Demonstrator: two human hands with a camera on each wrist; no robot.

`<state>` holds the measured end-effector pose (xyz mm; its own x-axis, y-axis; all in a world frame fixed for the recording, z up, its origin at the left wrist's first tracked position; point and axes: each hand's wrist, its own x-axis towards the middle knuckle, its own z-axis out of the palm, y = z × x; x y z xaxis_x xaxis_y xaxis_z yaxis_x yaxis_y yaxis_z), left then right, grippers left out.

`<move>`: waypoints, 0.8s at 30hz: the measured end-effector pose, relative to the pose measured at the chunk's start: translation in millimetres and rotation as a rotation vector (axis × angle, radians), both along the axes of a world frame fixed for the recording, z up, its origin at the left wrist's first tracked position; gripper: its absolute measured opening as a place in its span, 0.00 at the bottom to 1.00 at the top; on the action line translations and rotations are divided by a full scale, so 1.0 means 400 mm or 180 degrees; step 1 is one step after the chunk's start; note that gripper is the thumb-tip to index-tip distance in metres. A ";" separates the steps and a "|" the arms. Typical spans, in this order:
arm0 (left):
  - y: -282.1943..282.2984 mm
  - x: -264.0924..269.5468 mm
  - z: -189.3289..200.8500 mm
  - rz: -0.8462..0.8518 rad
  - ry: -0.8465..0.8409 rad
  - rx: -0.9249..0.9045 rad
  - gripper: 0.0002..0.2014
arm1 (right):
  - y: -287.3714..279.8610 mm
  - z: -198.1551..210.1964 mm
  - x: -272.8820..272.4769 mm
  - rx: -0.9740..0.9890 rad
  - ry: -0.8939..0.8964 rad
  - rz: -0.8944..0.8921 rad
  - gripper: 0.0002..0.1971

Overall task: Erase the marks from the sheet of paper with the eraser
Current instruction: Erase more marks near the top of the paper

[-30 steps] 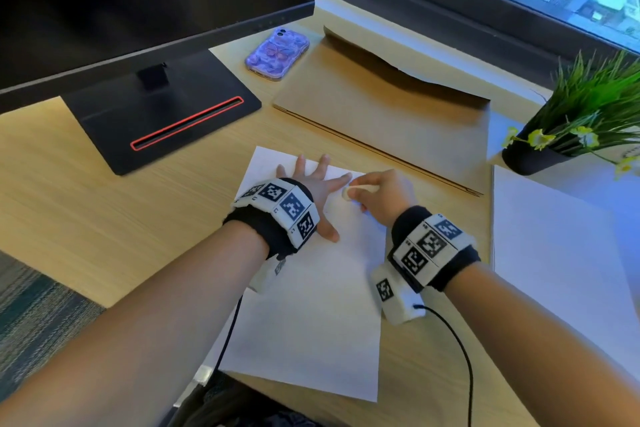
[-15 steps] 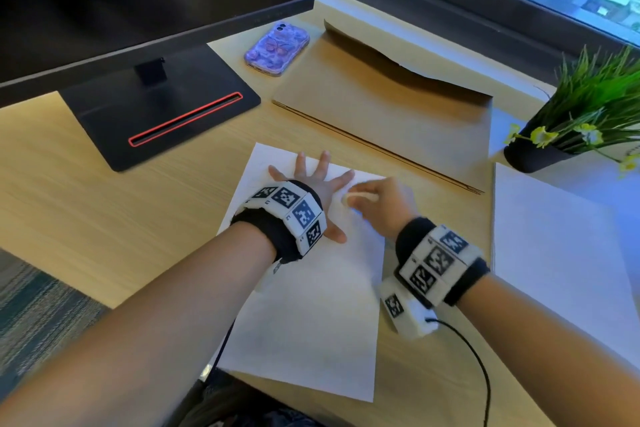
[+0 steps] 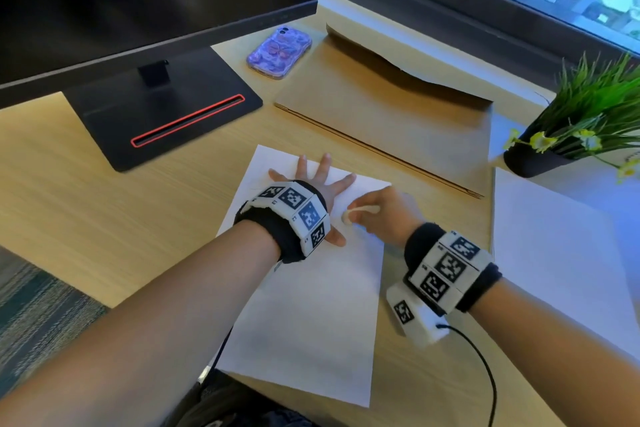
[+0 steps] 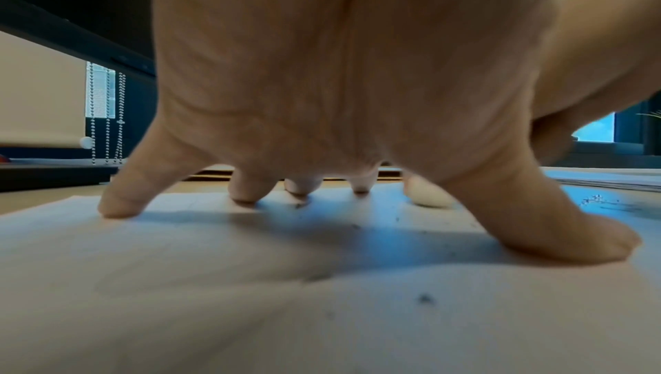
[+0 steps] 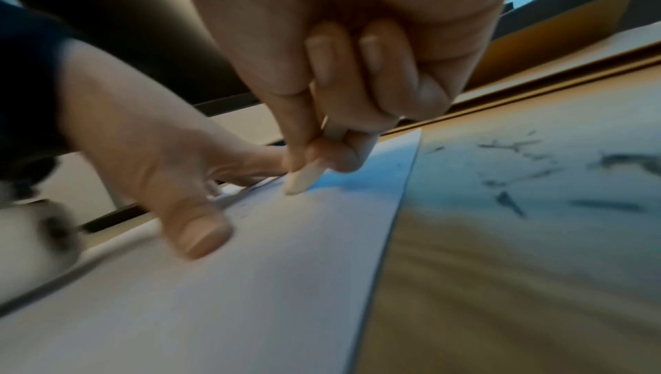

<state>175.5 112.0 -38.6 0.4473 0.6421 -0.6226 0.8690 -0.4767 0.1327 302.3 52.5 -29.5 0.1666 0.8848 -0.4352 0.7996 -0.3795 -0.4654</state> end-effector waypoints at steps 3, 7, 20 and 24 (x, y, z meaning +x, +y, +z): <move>0.002 -0.001 0.000 0.0026 -0.0011 -0.0028 0.59 | 0.038 0.007 0.008 0.0230 0.0086 -0.0336 0.12; 0.002 0.000 -0.003 0.0036 -0.0001 -0.0010 0.59 | 0.007 -0.001 -0.008 0.0229 0.0161 -0.0347 0.11; 0.002 -0.006 -0.008 0.0082 -0.0114 0.0024 0.62 | 0.001 0.003 -0.035 0.0120 0.0198 -0.0234 0.12; 0.002 -0.006 -0.013 0.0088 -0.0120 0.0064 0.63 | 0.001 0.021 -0.034 -0.0129 0.0107 0.0041 0.10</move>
<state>173.2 113.0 -43.9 0.4522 0.6667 -0.5925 0.8764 -0.4556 0.1562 288.5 53.0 -21.2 0.1400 0.8683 -0.4758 0.7888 -0.3882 -0.4765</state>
